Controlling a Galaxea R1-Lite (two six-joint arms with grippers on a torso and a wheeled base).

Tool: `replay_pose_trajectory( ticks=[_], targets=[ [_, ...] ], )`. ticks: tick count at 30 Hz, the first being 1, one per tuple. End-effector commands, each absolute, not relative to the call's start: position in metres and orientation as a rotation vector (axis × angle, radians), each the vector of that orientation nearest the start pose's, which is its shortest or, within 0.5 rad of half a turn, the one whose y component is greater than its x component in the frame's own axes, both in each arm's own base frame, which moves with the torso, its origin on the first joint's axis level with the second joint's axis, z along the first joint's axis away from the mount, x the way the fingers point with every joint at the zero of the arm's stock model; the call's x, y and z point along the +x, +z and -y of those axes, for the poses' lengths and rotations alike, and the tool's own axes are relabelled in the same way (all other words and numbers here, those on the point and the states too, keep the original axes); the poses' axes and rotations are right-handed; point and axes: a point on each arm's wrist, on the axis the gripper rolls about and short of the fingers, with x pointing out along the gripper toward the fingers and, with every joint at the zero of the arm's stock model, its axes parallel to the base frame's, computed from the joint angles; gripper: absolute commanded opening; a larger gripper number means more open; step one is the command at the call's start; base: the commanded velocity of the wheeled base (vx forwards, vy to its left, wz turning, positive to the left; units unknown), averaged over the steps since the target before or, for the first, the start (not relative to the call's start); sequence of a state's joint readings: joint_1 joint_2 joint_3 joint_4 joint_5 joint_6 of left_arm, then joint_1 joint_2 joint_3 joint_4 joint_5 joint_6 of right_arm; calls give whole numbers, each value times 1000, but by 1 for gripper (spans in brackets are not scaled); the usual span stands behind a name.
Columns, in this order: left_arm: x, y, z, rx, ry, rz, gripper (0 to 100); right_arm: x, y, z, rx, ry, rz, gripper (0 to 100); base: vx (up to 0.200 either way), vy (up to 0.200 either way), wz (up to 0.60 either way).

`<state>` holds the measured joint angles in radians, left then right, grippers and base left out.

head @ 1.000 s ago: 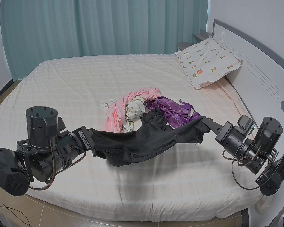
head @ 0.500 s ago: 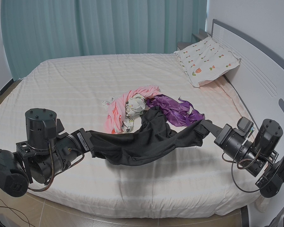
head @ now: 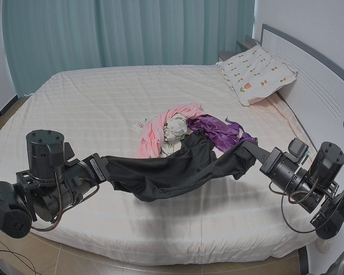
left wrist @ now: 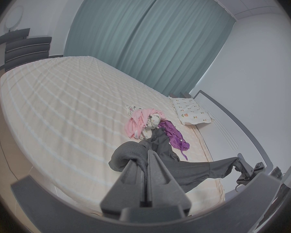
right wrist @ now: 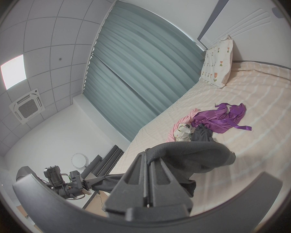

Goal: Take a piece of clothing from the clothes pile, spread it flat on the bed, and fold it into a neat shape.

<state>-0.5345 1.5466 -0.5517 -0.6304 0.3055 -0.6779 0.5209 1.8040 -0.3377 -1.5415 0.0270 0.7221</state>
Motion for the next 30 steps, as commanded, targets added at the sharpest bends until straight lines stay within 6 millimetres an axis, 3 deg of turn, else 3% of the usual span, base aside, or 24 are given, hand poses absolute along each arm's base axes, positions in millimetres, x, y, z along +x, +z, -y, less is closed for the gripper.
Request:
replay_pose_trajectory(
  ticks=[1,30],
  targets=[
    [215,159,118,-522,-101,-391,0,227,135,-136,713,568,-123,0,0,200,0],
    [214,165,113,-534,-93,-362,0,227,142,-138,717,589,-86,0,0,200,0]
  ],
)
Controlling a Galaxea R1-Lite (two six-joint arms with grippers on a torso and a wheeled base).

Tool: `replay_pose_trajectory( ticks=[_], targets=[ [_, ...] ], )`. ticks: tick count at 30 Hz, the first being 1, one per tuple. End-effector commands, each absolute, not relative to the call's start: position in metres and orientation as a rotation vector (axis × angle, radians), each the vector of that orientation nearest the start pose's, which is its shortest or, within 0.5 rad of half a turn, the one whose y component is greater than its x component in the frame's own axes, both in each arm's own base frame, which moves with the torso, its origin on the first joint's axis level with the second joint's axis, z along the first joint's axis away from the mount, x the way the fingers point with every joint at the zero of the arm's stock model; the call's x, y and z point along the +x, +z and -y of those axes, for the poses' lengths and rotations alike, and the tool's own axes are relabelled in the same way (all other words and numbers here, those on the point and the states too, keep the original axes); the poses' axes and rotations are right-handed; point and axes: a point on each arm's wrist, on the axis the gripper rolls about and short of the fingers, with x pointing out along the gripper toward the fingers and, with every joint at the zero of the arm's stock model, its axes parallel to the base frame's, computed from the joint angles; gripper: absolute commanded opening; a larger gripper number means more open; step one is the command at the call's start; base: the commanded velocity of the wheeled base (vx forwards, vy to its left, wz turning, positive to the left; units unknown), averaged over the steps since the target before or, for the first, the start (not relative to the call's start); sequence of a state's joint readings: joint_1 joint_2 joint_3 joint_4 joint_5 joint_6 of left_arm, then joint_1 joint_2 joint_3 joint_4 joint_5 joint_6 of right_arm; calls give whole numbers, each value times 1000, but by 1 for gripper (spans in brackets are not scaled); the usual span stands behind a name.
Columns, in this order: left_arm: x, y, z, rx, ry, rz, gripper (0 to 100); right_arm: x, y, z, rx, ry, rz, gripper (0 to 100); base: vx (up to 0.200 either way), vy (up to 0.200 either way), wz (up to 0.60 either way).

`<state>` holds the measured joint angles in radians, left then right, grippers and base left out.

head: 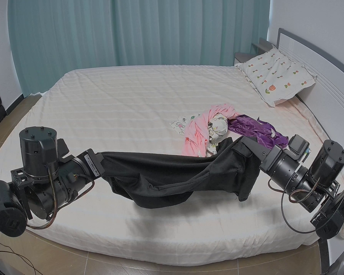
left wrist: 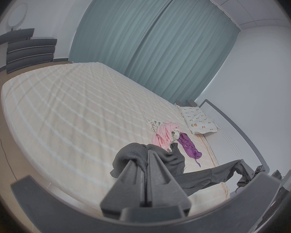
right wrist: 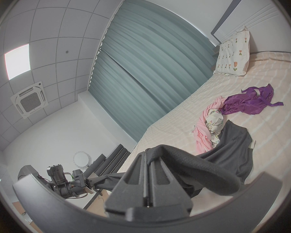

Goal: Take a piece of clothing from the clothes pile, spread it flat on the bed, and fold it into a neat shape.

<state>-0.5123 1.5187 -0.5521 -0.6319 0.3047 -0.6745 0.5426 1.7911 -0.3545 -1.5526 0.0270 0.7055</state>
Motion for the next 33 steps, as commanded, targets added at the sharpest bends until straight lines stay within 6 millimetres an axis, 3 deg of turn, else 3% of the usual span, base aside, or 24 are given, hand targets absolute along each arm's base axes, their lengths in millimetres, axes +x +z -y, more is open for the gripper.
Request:
replay_pose_trajectory(
  ticks=[1,7,22,28,33],
  targets=[
    [214,165,113,-534,-93,-362,0,227,142,-138,717,590,-84,0,0,200,0],
    [213,165,112,-536,-93,-362,0,227,143,-137,718,590,-83,0,0,200,0],
    [211,169,111,-541,-95,-351,0,219,141,-132,720,584,-99,0,0,0,0],
    [208,170,109,-543,-99,-346,0,213,139,-129,721,581,-112,0,-200,0,0],
    [201,173,108,-547,-110,-338,0,197,144,-120,723,595,-111,0,-200,0,0]
  ],
)
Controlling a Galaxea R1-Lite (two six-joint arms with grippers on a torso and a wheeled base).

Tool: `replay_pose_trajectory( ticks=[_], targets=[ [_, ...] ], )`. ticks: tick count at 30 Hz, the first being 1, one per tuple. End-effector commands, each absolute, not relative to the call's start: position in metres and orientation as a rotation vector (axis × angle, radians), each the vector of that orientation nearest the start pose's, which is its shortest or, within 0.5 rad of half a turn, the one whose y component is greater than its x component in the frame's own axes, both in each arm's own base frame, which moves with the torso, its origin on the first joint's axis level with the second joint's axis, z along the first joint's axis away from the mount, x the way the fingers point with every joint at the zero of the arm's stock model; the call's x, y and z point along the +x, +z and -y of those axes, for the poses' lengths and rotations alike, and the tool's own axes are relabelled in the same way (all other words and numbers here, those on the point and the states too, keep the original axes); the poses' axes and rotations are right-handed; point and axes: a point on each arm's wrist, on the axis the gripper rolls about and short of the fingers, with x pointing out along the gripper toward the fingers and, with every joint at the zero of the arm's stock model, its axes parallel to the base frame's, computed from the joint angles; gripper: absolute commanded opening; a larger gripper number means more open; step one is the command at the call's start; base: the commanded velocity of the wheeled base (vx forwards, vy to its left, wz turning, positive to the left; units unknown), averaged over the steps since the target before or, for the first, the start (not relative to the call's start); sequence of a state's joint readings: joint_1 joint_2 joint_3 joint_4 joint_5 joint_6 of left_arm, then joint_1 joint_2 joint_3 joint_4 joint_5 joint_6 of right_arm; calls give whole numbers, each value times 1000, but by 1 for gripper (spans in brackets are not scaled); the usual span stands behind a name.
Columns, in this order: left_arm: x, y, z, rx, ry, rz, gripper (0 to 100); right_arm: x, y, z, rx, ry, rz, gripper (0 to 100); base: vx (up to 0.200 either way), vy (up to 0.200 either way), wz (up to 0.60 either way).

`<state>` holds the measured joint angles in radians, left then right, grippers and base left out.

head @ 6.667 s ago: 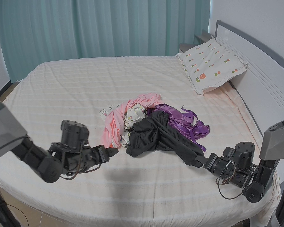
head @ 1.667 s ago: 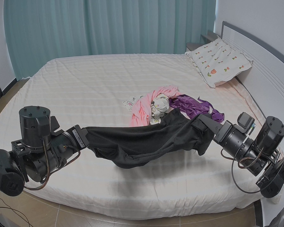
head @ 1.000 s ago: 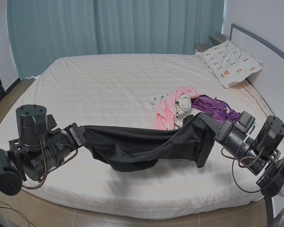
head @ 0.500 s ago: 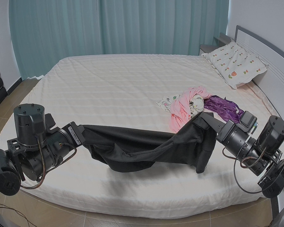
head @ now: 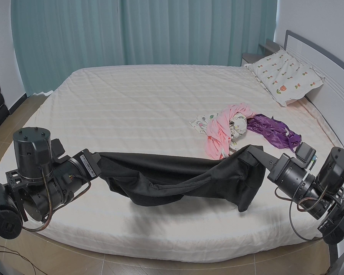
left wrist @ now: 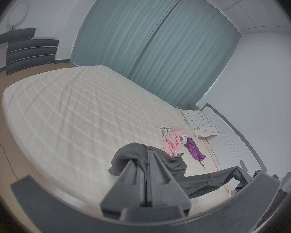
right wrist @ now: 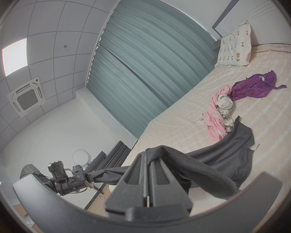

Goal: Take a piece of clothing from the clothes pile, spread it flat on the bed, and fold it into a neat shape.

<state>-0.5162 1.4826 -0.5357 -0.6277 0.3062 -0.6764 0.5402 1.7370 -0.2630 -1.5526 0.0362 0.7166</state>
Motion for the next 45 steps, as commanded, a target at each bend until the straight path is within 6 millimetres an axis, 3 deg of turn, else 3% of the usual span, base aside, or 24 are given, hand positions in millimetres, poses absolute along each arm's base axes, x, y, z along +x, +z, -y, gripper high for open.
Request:
replay_pose_trajectory(
  ticks=[1,8,14,21,26,29,31,32,34,39,45],
  targets=[
    [200,173,107,-547,-112,-337,0,195,145,-119,724,596,-107,0,-200,0,0],
    [192,172,104,-547,-116,-338,0,178,143,-108,723,593,-121,0,-200,0,0],
    [183,181,101,-556,-135,-314,0,163,155,-100,766,615,-80,0,-167,0,0],
    [175,216,96,-584,-162,-265,0,138,192,-87,810,748,80,0,0,0,0],
    [169,242,92,-611,-178,-219,0,130,222,-83,829,820,205,0,0,0,0],
    [162,256,89,-620,-187,-203,0,125,252,-79,838,845,270,0,0,0,0],
    [162,259,88,-622,-188,-197,0,126,257,-79,842,850,275,0,0,0,0],
    [165,267,88,-633,-187,-177,0,132,271,-80,857,842,269,0,0,0,0],
    [167,268,88,-635,-182,-173,0,136,275,-81,862,832,258,0,0,0,0],
    [197,249,91,-620,-106,-240,0,194,299,-80,879,729,236,0,0,0,0],
    [243,233,93,-671,-12,-297,0,263,281,-91,867,648,173,0,0,0,0]
  ],
)
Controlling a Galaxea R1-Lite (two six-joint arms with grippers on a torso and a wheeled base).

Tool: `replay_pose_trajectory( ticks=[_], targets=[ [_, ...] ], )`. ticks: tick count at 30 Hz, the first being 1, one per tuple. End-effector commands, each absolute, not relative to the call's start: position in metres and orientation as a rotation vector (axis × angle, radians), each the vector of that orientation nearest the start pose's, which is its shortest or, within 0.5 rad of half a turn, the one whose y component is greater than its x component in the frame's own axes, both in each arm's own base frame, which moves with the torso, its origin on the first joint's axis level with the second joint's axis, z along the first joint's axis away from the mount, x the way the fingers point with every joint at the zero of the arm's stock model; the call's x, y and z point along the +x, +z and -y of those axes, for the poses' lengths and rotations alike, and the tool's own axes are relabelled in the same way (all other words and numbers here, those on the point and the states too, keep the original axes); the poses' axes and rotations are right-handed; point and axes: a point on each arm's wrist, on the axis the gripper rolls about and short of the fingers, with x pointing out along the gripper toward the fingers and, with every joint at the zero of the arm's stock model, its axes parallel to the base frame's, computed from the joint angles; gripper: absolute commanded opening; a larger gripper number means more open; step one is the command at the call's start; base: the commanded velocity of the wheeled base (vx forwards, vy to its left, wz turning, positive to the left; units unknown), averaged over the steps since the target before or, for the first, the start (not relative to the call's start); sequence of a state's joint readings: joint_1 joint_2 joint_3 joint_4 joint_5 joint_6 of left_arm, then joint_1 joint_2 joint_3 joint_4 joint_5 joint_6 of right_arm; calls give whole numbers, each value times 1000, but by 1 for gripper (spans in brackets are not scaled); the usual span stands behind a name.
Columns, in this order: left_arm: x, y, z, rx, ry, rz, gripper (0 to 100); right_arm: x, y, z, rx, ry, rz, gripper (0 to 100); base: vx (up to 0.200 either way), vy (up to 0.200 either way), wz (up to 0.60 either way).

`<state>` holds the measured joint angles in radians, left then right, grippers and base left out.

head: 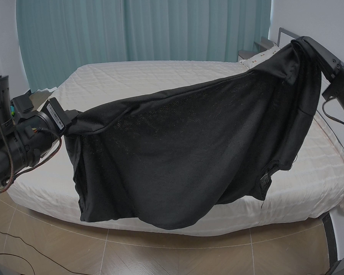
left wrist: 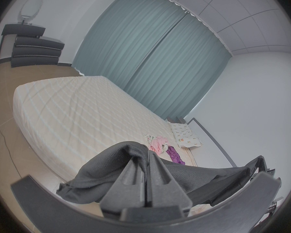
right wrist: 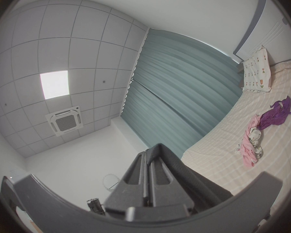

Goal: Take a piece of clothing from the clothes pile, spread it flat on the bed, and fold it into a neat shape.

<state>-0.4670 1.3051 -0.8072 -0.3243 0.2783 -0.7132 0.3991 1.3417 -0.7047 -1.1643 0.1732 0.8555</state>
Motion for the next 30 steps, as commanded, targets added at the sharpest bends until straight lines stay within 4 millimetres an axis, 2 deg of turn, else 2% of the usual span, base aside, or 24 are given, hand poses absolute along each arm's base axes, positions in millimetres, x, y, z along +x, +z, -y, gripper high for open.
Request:
replay_pose_trajectory(
  ticks=[1,5,8,9,12,17,23,30],
  targets=[
    [249,231,93,-684,-3,-303,0,272,274,-94,863,635,150,0,0,0,0],
    [270,223,95,-707,-7,-341,0,302,249,-103,844,597,96,0,50,0,0],
    [283,218,98,-705,3,-352,0,322,249,-106,845,587,113,0,200,0,0],
    [283,218,98,-705,3,-352,0,322,249,-106,845,587,113,0,200,0,0],
    [302,215,101,-710,17,-352,0,343,246,-112,849,570,133,0,200,0,0],
    [324,203,104,-704,39,-371,0,361,232,-118,836,554,113,0,200,0,0],
    [361,186,103,-704,85,-381,0,384,214,-123,814,530,103,0,200,0,0],
    [383,160,100,-692,127,-423,0,405,199,-129,790,518,87,0,200,0,0]
  ],
)
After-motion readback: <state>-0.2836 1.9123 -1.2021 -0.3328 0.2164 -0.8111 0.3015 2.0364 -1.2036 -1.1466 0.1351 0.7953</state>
